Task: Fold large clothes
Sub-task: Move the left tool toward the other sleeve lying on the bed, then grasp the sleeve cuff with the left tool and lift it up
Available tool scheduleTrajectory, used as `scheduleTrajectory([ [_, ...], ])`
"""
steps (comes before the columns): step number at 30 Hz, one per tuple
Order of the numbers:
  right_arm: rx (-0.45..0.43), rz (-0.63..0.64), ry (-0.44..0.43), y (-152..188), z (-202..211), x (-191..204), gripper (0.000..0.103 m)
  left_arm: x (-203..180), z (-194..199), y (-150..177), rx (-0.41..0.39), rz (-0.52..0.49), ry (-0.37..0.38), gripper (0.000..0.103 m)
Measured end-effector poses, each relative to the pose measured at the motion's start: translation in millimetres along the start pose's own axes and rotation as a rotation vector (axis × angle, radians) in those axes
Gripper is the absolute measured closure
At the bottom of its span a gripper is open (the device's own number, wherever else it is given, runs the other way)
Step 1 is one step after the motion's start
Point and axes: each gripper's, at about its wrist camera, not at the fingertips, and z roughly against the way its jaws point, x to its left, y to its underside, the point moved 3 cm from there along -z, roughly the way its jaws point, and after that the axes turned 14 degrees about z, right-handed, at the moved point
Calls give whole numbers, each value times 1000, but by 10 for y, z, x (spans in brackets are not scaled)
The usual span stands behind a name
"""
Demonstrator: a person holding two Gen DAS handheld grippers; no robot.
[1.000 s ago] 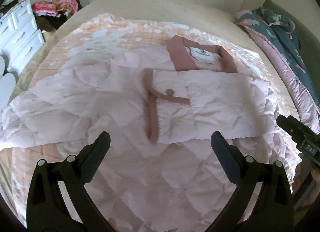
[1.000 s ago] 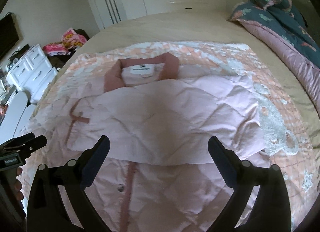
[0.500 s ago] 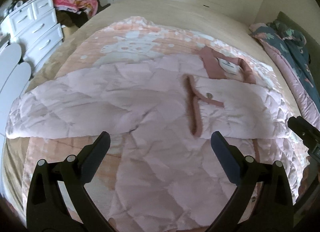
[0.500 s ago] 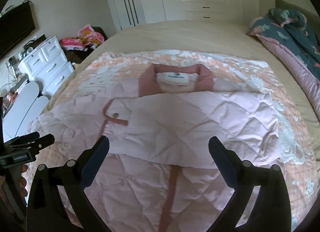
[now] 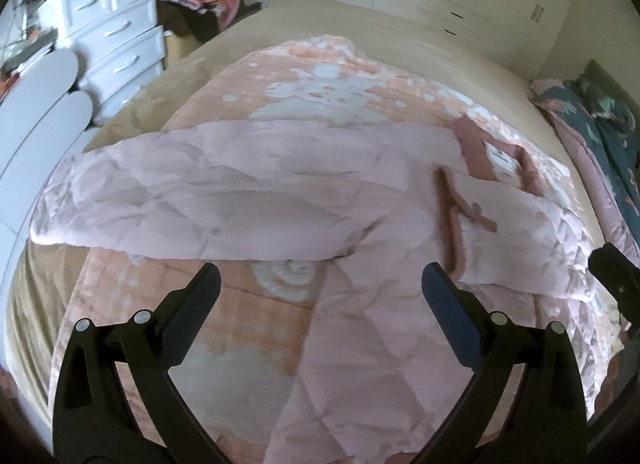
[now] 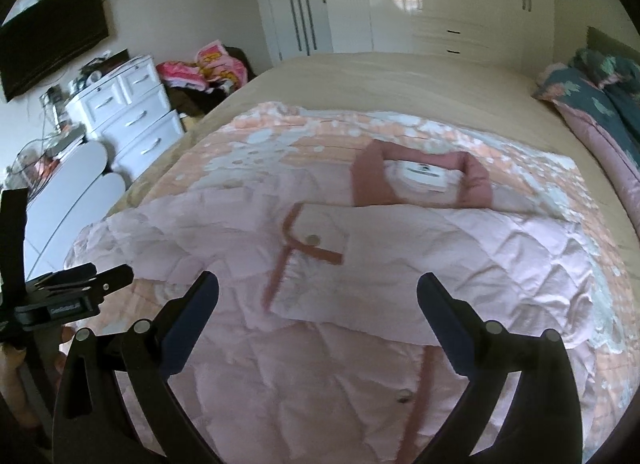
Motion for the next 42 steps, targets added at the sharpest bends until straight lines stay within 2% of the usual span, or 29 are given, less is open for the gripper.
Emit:
scheduleTrajectory([
  [14,10,99,-77,-122,-198,697,4,652,-47,-82,-15,134,-46,9],
  [30,46,190,-130,-161,-525,1231,4,1351,-192,-174,-30,282,-95,9],
  [42,70,201,-149,-116,-696,1369,4,1893,-388,-290,-49,415,-123,9],
])
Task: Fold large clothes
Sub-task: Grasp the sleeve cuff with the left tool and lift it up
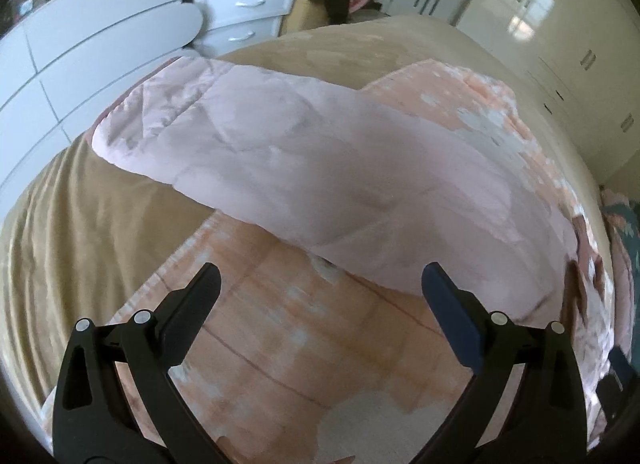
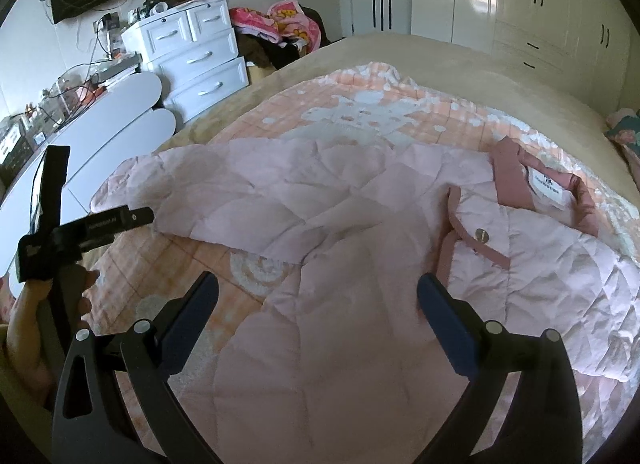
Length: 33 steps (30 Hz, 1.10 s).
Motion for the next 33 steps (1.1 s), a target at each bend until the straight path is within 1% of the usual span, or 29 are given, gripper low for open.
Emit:
scheduleTrajectory([
  [10,4,-53,9,124,-35,-210,4,399,-245,-403,-9,179,-8,9],
  [13,7,-71,18,174,-34,-288,4,478,-310,-499,-11,219,3,9],
  [18,15,-81,38,243,-14,-410,4,559,-407,-649,-31,254,7,9],
  [25,20,-120,54,308,-12,-554,4,607,-509,-816,-55,307,37,9],
  [26,21,-120,57,307,-14,-557,4,604,-509,-826,-61,311,41,12],
  [27,22,-118,60,310,-12,-567,4,603,-508,-843,-69,315,43,18],
  [28,21,-119,63,311,-7,-578,4,609,-505,-858,-74,318,40,21],
  [29,19,-121,63,313,0,-585,4,619,-484,-868,-83,325,36,29],
  [30,18,-123,64,314,11,-594,4,625,-464,-879,-92,331,35,40],
  [31,16,-126,65,315,23,-602,4,634,-420,-888,-108,337,39,46],
  [33,15,-131,63,311,45,-610,4,639,-322,-913,-137,332,55,67],
])
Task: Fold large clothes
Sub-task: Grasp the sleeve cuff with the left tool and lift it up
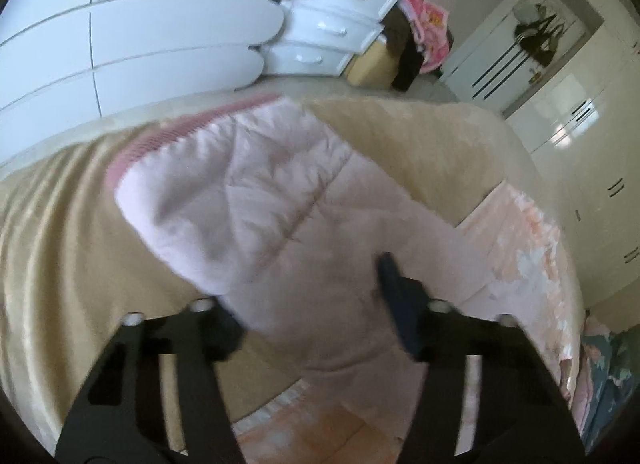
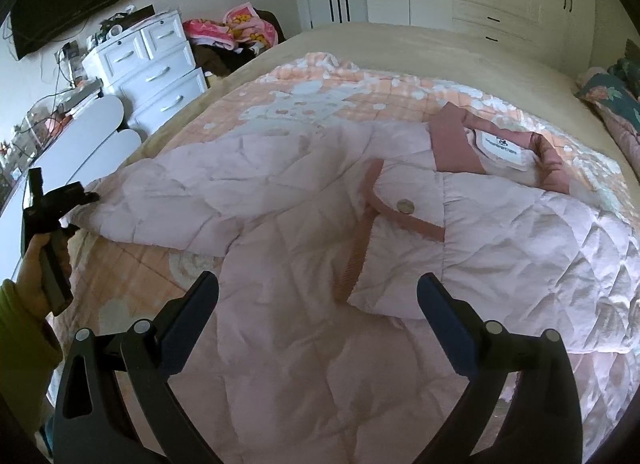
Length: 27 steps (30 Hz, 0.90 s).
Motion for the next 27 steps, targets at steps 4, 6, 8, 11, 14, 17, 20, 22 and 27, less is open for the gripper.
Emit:
scheduleTrajectory([
  [4,-9,-8,-1,0,80,-13,4,-124,251,-81,-28,-27,65,83],
  [6,-16,-11,-5,-1,131,-24,4,-249,393,-100,-45,-59,93,86],
  [8,-27,-13,-6,5,201,-31,4,-403,560,-94,-66,-99,123,88],
  [11,-36,-19,-13,22,294,-60,4,-643,810,-52,-90,-154,176,89],
  [14,-49,-15,-13,31,416,-76,4,-911,1049,38,-104,-213,219,89],
  [17,-68,-16,-14,61,557,-128,4,-1167,1255,156,-101,-269,255,89],
  [20,-82,-33,-14,106,680,-202,4,-1401,1446,292,-101,-318,292,90],
  [22,-95,-53,-11,146,778,-280,4,-1527,1522,381,-105,-347,309,90],
  [27,-124,-95,-3,248,996,-456,4,-1811,1798,620,-122,-420,352,90],
])
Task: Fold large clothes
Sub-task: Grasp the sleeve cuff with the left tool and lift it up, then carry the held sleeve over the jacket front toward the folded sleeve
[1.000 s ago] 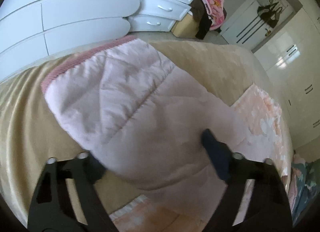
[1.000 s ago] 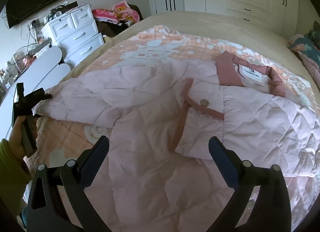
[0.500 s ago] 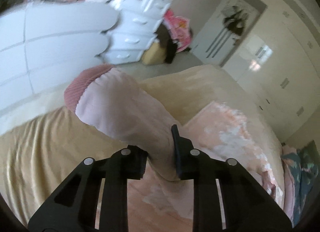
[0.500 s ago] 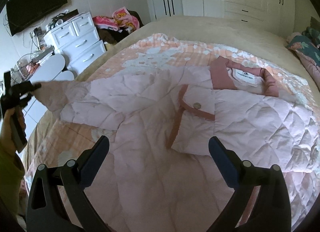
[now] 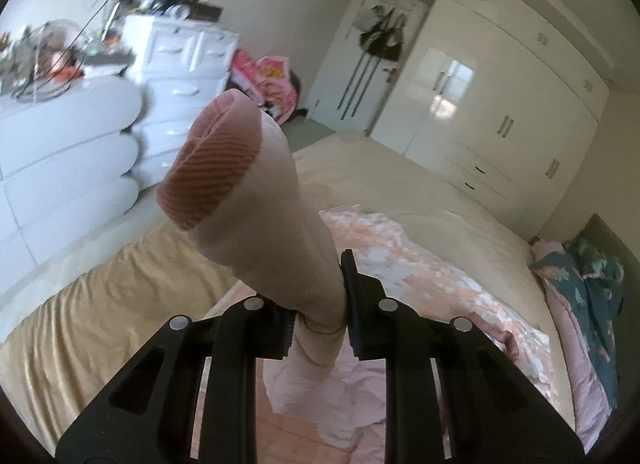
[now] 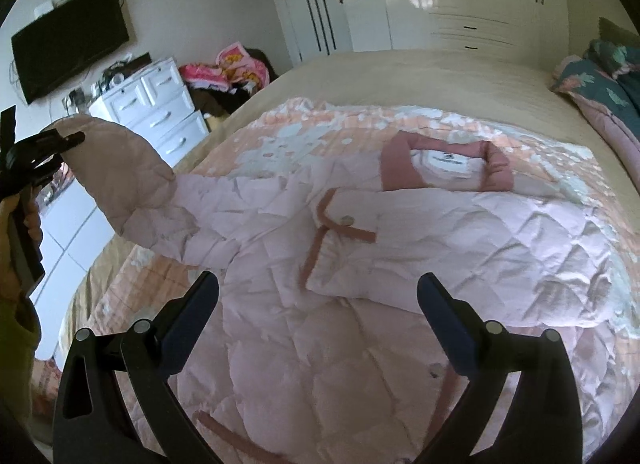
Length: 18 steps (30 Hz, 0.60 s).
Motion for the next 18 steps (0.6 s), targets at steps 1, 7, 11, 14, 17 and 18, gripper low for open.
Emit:
scheduleTrajectory([
  [1,-6,-5,4,17,47,-36,4,-99,31,21,2,-12,14,90],
  [7,-36,-55,12,113,277,-268,4,-569,195,243,14,-82,58,90],
  [11,-58,-83,18,169,417,-414,4,-860,261,385,19,-126,85,91],
  [14,-78,-110,26,223,540,-572,4,-1132,322,513,24,-158,112,91],
  [17,-91,-139,29,288,630,-726,4,-1347,356,630,32,-190,129,91],
  [18,-94,-146,30,310,654,-763,4,-1422,367,675,37,-197,137,91],
])
